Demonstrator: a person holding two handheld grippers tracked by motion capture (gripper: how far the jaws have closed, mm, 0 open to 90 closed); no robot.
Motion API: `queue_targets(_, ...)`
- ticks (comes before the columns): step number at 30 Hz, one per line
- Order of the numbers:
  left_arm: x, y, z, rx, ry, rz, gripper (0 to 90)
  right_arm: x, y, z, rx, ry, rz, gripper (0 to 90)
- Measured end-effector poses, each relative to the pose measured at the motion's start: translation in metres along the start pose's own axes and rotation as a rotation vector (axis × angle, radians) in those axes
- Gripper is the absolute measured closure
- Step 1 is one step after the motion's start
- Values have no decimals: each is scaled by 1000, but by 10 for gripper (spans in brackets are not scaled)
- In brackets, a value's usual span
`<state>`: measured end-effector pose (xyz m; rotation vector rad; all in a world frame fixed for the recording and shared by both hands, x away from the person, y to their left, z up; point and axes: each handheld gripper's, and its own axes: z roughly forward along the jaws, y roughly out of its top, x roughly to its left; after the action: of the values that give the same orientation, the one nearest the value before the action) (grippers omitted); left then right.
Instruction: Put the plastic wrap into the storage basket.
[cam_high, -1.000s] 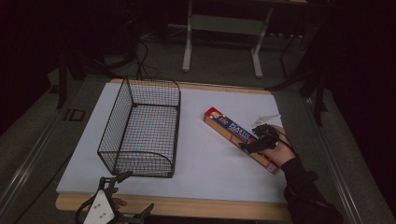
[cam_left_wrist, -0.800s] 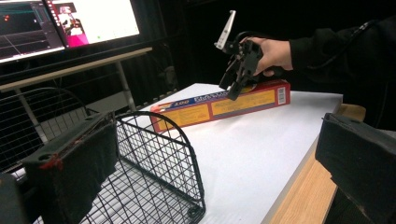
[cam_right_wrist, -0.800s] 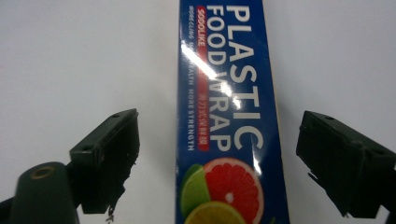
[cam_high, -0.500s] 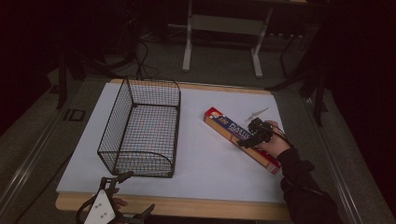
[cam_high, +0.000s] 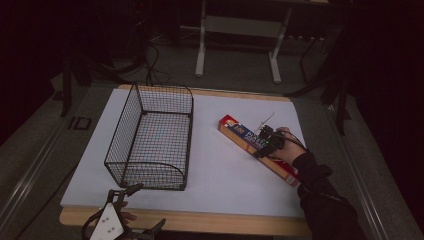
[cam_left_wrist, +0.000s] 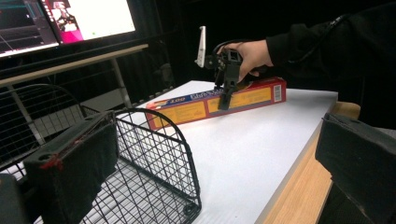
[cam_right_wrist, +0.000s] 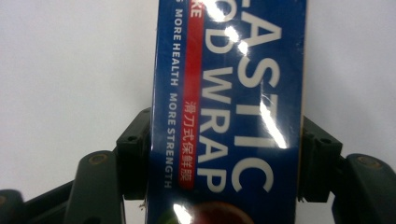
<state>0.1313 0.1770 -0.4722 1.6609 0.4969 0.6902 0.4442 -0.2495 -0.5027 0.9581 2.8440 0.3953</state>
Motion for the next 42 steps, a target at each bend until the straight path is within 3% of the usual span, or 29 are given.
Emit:
queue_targets(8, 0, 0, 1, 9, 4, 6, 1, 0, 8, 0, 68, 6, 45, 393)
queue_targets(17, 1, 0, -1, 5, 25, 2, 1, -6, 9, -7, 44, -5, 80, 395)
queue_targets(18, 1, 0, -1, 7, 27, 1, 1, -8, 10, -12, 20, -9, 111, 396)
queue_targets(23, 0, 0, -1, 8, 29, 7, 1, -8, 12, -23, -38, 8, 158, 396)
queue_targets(32, 0, -1, -1, 12, 31, 11, 1, 6, 31, -59, -156, -60, 227, 398)
queue_targets(42, 0, 0, -2, 10, 39, 10, 1, 25, 53, -78, -212, -59, 205, 398)
